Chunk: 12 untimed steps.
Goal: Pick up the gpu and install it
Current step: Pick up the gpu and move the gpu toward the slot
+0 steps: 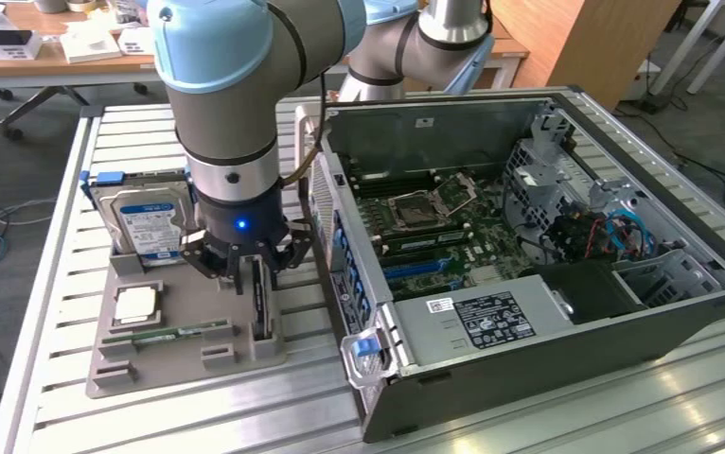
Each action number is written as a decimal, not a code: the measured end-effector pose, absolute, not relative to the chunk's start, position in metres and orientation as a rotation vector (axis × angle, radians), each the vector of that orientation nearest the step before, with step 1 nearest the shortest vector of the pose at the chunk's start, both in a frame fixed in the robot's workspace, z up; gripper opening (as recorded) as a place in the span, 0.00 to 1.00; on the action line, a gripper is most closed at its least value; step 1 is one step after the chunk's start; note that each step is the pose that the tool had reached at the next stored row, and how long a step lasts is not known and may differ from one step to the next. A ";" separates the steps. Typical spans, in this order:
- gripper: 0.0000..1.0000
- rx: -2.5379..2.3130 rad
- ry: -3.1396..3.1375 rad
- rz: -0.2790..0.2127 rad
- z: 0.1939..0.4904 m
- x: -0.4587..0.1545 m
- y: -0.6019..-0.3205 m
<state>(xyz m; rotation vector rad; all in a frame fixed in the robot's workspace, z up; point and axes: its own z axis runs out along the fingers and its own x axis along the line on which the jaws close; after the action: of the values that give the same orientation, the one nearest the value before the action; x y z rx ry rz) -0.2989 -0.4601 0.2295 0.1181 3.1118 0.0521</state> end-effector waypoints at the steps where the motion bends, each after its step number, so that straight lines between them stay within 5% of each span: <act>1: 0.53 0.118 3.112 0.052 0.229 -0.299 -0.460; 2: 0.46 0.118 3.112 0.052 0.229 -0.299 -0.460; 12: 0.45 0.118 3.112 0.052 0.229 -0.299 -0.460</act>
<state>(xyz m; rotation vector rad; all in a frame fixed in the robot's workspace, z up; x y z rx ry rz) -0.2989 -0.4601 0.2295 0.1181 3.1118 0.0520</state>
